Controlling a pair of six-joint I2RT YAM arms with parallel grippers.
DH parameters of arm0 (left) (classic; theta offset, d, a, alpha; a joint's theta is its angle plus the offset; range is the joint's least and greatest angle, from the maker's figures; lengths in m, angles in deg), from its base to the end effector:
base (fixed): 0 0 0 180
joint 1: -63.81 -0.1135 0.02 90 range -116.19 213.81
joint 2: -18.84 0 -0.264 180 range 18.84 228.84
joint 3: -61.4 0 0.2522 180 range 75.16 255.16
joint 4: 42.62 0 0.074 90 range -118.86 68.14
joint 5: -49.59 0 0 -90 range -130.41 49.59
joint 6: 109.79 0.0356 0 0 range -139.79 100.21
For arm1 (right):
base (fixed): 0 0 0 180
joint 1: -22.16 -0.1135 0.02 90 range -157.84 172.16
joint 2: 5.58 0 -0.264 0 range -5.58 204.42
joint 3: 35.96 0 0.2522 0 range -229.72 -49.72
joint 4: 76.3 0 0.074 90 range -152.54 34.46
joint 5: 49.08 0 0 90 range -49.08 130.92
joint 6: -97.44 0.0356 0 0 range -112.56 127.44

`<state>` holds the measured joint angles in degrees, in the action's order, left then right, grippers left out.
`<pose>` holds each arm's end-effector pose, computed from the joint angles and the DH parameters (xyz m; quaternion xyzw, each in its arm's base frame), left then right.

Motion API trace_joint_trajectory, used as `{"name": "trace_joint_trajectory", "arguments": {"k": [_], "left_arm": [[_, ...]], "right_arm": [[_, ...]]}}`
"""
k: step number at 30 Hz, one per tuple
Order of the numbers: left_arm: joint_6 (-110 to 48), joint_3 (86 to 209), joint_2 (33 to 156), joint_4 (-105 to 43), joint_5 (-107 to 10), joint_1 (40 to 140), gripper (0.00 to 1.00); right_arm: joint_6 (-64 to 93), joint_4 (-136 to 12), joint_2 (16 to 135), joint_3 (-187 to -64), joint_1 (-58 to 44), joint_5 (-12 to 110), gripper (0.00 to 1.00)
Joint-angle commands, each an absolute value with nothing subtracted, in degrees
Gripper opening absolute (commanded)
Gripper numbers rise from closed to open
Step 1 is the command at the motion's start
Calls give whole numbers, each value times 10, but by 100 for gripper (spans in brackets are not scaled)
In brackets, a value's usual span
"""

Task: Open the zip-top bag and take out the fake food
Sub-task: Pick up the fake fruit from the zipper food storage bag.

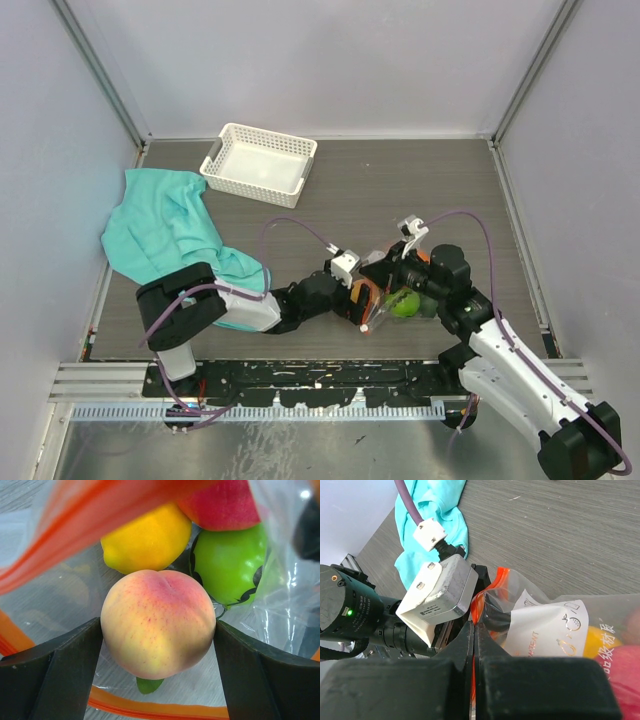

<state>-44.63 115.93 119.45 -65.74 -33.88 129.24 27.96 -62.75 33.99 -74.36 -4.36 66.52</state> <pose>0.1468 -0.3114 0.1487 0.2592 0.7916 -0.3573 0.4226 0.1464 0.0902 0.2496 -0.1755 0.7640 0.3985 0.4760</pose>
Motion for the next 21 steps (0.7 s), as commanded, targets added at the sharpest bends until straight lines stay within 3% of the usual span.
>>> {"name": "trace_joint_trajectory", "arguments": {"k": [1,13,21], "left_arm": [[-407,1160,1222,-703,-319,1302,88],[-397,1148,1225,-763,-317,1307,38],[-404,1116,1162,-765,-308,1307,27]], "right_arm": [[278,-655,323,-734,-46,666,0],[261,-618,310,-740,-46,639,0],[252,-589,292,-745,-46,615,0]]}}
